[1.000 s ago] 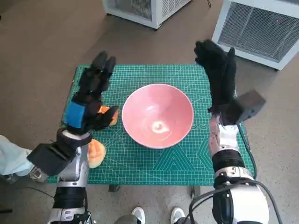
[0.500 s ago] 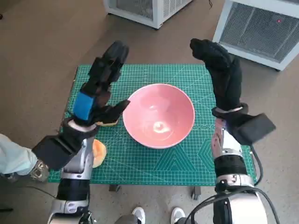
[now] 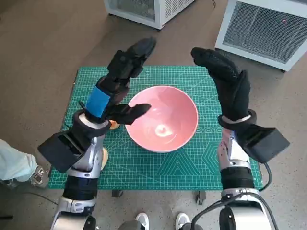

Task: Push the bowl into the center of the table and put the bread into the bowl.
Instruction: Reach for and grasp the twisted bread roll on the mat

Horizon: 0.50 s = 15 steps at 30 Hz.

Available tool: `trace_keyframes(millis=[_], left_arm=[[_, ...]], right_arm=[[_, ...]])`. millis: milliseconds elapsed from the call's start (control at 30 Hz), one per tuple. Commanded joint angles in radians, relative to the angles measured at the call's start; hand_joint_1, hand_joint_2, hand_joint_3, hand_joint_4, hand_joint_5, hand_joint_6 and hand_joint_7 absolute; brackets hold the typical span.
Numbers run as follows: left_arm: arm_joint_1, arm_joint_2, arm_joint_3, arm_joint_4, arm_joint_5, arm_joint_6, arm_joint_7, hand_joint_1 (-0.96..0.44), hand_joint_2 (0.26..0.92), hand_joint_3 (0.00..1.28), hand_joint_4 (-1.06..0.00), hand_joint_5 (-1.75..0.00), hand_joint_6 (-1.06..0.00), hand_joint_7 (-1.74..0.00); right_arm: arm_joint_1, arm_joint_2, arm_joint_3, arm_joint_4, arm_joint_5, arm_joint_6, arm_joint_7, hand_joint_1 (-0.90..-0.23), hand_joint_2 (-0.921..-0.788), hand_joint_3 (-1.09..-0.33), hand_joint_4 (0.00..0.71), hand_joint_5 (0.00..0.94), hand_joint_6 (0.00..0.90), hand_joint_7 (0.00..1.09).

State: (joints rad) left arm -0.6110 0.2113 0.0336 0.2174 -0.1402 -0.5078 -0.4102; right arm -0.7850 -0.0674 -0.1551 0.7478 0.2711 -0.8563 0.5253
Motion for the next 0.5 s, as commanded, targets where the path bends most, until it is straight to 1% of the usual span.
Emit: trace_keyframes(millis=[33, 67, 100, 133, 167, 200, 233, 267, 300, 400, 500], left_arm=[[0.017, 0.171, 0.026, -0.121, 0.125, 0.149, -0.016, -0.6, 0.881, 0.2, -0.18, -0.01, 0.0, -0.55], [0.027, 0.201, 0.028, -0.155, 0.144, 0.198, -0.025, -0.56, 0.85, 0.17, -0.18, -0.01, -0.01, -0.55], [0.038, 0.243, 0.031, -0.208, 0.167, 0.281, -0.043, -0.55, 0.839, 0.16, -0.18, -0.01, -0.01, -0.55], [0.047, 0.271, 0.034, -0.247, 0.182, 0.341, -0.056, -0.49, 0.813, 0.12, -0.17, 0.0, -0.04, -0.51], [0.054, 0.312, 0.037, -0.294, 0.205, 0.425, -0.076, -0.46, 0.8, 0.09, -0.17, 0.0, -0.07, -0.47], [0.059, 0.34, 0.039, -0.328, 0.22, 0.486, -0.089, -0.43, 0.788, 0.07, -0.16, 0.0, -0.1, -0.44], [0.063, 0.37, 0.04, -0.357, 0.242, 0.543, -0.103, -0.38, 0.772, 0.05, -0.15, 0.0, -0.15, -0.36], [0.066, 0.39, 0.04, -0.378, 0.255, 0.584, -0.111, -0.34, 0.762, 0.04, -0.15, 0.0, -0.17, -0.32], [0.069, 0.412, 0.04, -0.397, 0.275, 0.625, -0.12, -0.27, 0.743, 0.02, -0.14, 0.0, -0.23, -0.21], [0.072, 0.461, 0.033, -0.425, 0.327, 0.709, -0.134, -0.18, 0.725, 0.01, -0.12, 0.0, -0.29, -0.11], [0.073, 0.488, 0.023, -0.425, 0.367, 0.757, -0.136, -0.13, 0.719, 0.0, -0.12, 0.0, -0.31, -0.07]], right_arm=[[0.031, -0.005, 0.007, -0.016, 0.001, 0.026, -0.001, -0.707, -0.921, -0.769, 0.227, 0.0, 0.109, 0.4], [0.031, -0.005, 0.007, -0.019, 0.001, 0.029, -0.002, -0.707, -0.921, -0.768, 0.227, 0.0, 0.107, 0.4], [0.033, -0.006, 0.008, -0.023, 0.0, 0.031, -0.003, -0.707, -0.921, -0.768, 0.227, 0.0, 0.107, 0.41], [0.034, -0.007, 0.008, -0.027, 0.0, 0.033, -0.004, -0.708, -0.921, -0.768, 0.227, 0.0, 0.105, 0.41], [0.035, -0.008, 0.009, -0.03, -0.001, 0.036, -0.006, -0.708, -0.921, -0.767, 0.227, 0.0, 0.104, 0.41], [0.035, -0.008, 0.009, -0.033, -0.002, 0.038, -0.008, -0.708, -0.921, -0.767, 0.227, 0.0, 0.104, 0.41], [0.035, -0.008, 0.009, -0.036, -0.002, 0.04, -0.009, -0.708, -0.921, -0.767, 0.227, 0.0, 0.103, 0.41], [0.035, -0.008, 0.01, -0.038, -0.003, 0.042, -0.011, -0.708, -0.921, -0.767, 0.227, 0.0, 0.102, 0.41], [0.035, -0.009, 0.01, -0.04, -0.004, 0.043, -0.012, -0.708, -0.921, -0.767, 0.227, 0.0, 0.1, 0.42], [0.035, -0.011, 0.009, -0.043, -0.006, 0.043, -0.015, -0.709, -0.921, -0.767, 0.226, 0.0, 0.098, 0.42], [0.035, -0.012, 0.008, -0.045, -0.005, 0.045, -0.016, -0.709, -0.921, -0.767, 0.224, 0.0, 0.095, 0.43]])
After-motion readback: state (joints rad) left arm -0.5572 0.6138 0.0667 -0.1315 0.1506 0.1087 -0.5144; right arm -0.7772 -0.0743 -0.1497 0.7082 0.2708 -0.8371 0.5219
